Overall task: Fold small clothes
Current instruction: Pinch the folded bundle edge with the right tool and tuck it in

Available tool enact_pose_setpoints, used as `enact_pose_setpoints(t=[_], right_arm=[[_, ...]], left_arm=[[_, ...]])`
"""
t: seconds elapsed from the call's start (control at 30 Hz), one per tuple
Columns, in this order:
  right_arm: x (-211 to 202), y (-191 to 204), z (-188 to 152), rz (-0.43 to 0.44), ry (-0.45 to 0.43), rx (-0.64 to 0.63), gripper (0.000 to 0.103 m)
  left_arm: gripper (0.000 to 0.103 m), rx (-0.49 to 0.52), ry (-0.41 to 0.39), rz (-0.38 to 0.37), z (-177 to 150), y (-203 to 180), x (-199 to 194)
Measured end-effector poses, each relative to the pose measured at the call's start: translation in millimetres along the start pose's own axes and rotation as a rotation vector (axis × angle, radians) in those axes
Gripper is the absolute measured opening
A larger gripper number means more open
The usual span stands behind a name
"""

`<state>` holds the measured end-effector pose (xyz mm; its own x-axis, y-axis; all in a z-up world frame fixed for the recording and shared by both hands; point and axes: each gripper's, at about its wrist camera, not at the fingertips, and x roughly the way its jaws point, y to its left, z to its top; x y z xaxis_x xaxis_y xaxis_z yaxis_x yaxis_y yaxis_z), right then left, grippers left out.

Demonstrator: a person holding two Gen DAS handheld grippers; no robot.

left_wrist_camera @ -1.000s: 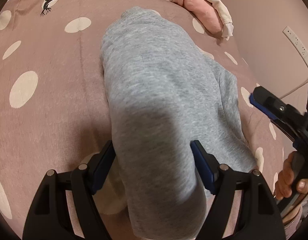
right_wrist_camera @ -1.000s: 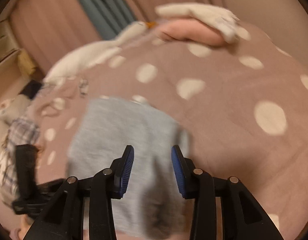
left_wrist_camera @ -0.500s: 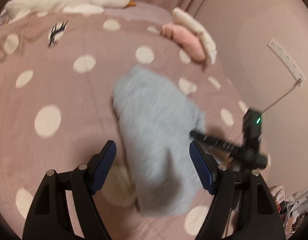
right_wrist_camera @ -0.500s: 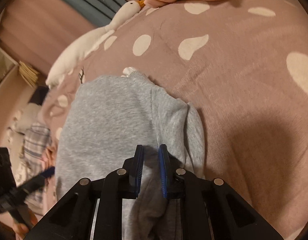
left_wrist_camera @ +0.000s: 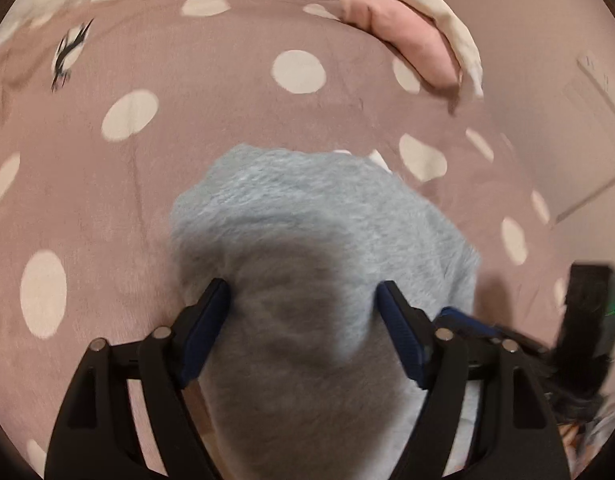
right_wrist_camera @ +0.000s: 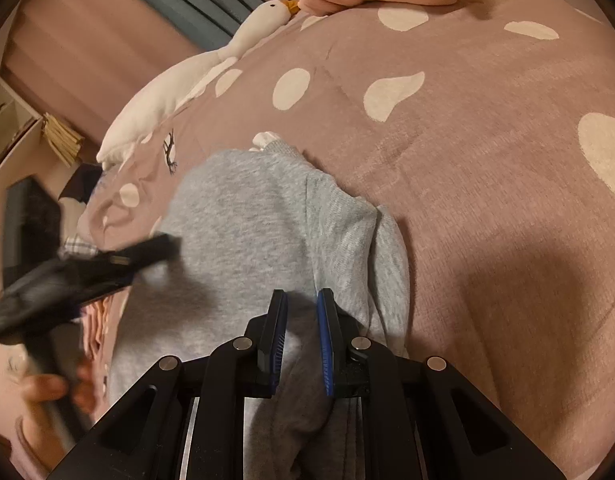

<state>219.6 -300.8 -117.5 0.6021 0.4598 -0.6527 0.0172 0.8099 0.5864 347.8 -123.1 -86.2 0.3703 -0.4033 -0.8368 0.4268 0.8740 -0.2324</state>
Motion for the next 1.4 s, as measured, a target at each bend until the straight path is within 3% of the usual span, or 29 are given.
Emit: enact_pose_setpoints(t=[0.17, 0.37, 0.5, 0.6, 0.73, 0.9, 1.03, 1.17, 1.3, 1.4], right_arm=[[-2.6, 9.2, 1.9, -0.031, -0.002, -0.008, 0.012], [-39.5, 41.7, -12.5, -0.049, -0.057, -0.146, 0.022], [-42.7, 56.7, -35.2, -0.049, -0.007, -0.257, 0.022], [-22.8, 48.5, -52.8, -0.171, 0.072, -0.299, 0.022], [-26.0, 32.0, -53.8, -0.111, 0.05, -0.218, 0.022], [-24.8, 30.9, -52.3, -0.119, 0.044, -0.207, 0.022], [-26.9, 31.0, -52.2, -0.111, 0.041, -0.184, 0.022], [-26.2, 31.8, -53.2, -0.117, 0.043, -0.182, 0.022], [-25.1, 32.8, -51.6, -0.127, 0.046, -0.185, 0.022], [-24.6, 32.9, -51.4, -0.124, 0.047, -0.181, 0.022]], left_arm=[[0.087, 0.061, -0.012, 0.041, -2.1, -12.2, 2.2], [0.087, -0.006, -0.02, 0.003, -2.4, 1.3, -4.2], [0.087, -0.044, -0.039, -0.007, -3.9, 3.8, -15.2], [0.087, -0.057, -0.067, -0.057, -9.4, 1.3, -37.5], [0.087, 0.008, -0.11, -0.112, -29.7, -10.4, -80.5], [0.087, 0.063, -0.121, -0.193, -68.8, -26.8, -112.1], [0.087, 0.059, -0.097, -0.251, -97.4, -31.3, -109.2], [0.087, 0.061, -0.016, -0.238, -118.2, -32.8, -81.7], [0.087, -0.028, 0.086, -0.226, -128.3, -17.0, -42.6], [0.088, -0.048, 0.061, -0.247, -126.9, -14.3, -42.9]])
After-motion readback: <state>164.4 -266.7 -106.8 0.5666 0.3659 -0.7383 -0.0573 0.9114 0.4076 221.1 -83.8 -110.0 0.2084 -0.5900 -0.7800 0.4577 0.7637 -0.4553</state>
